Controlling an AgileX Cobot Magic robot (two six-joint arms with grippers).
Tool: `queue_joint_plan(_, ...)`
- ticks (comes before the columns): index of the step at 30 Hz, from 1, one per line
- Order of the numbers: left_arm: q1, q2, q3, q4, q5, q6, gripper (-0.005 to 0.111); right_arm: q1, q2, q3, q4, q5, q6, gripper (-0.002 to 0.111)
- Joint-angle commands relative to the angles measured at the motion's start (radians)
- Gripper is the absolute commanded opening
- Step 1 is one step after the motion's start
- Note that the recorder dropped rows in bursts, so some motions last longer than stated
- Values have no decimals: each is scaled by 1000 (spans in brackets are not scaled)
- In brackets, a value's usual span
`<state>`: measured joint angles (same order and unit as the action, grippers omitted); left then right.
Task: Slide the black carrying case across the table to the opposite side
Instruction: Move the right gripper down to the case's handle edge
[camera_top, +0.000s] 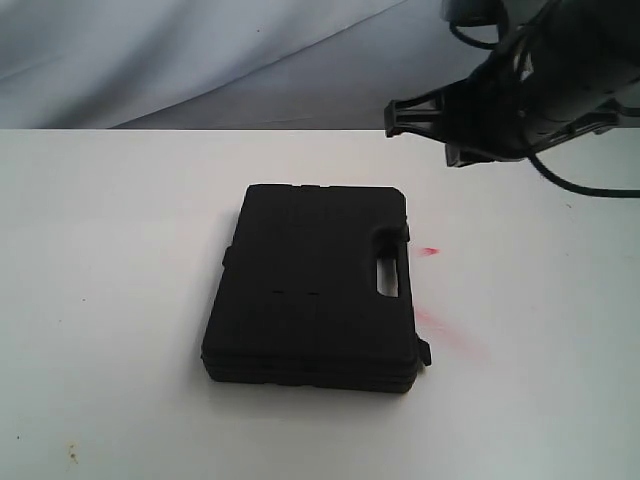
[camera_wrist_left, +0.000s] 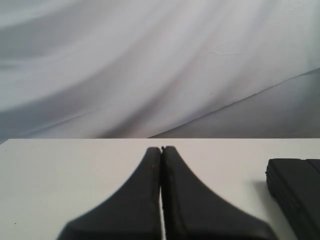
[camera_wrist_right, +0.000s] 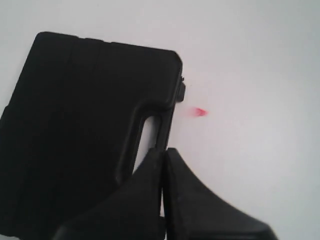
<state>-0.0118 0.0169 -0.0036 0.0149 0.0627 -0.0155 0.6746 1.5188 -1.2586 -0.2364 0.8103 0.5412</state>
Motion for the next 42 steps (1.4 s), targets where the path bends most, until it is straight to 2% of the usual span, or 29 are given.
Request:
queue_joint_plan(1, -1, -6, 4, 1, -4, -10, 0, 2, 80, -86, 110, 61, -58, 0)
queue_joint_plan(12, -1, -6, 4, 1, -4, -10, 0, -31, 280, -262, 154, 231, -90, 0)
queue_joint_plan(18, -1, -6, 4, 1, -4, -10, 0, -77, 339, -273, 222, 228, -90, 0)
queue_joint_plan(26, -1, -6, 4, 1, -4, -10, 0, -115, 415, -287, 224, 190, -122, 0)
queue_joint_plan(42, -1, -6, 4, 1, -4, -10, 0, -118, 582, -460, 257, 265, -146, 0)
